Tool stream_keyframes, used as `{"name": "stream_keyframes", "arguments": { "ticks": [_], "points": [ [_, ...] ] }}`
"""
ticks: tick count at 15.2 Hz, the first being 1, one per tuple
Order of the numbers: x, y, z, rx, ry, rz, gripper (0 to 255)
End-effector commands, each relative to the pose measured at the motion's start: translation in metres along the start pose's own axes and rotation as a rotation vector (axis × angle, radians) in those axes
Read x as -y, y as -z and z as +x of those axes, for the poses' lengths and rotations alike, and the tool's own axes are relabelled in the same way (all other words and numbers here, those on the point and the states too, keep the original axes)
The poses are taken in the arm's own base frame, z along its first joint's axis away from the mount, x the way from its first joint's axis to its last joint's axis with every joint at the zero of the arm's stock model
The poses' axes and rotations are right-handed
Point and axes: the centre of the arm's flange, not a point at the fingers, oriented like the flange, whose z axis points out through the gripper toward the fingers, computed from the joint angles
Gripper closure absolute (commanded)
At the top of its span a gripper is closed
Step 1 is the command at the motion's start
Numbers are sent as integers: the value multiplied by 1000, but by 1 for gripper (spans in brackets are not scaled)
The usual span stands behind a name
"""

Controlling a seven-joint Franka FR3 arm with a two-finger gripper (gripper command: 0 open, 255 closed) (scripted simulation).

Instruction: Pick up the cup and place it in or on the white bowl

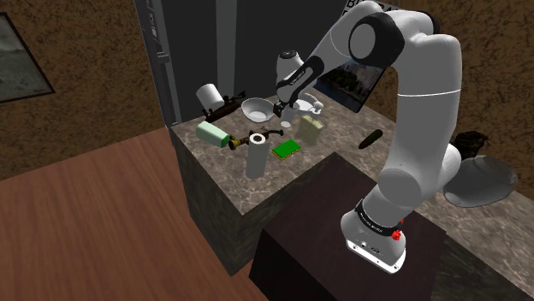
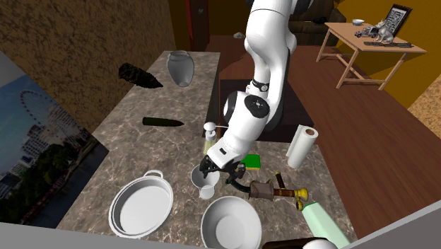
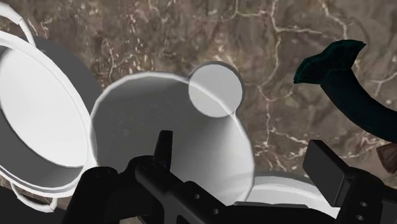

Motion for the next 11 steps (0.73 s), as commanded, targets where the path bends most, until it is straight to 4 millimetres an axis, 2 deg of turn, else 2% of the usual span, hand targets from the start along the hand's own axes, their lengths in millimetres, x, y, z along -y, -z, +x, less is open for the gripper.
{"name": "stream_keyframes", "arguments": {
  "ticks": [1,3,4,11],
  "points": [
    [0,0,0,0,0,0,0],
    [0,0,0,0,0,0,0],
    [0,0,0,0,0,0,255],
    [0,0,0,0,0,0,255]
  ]
}}
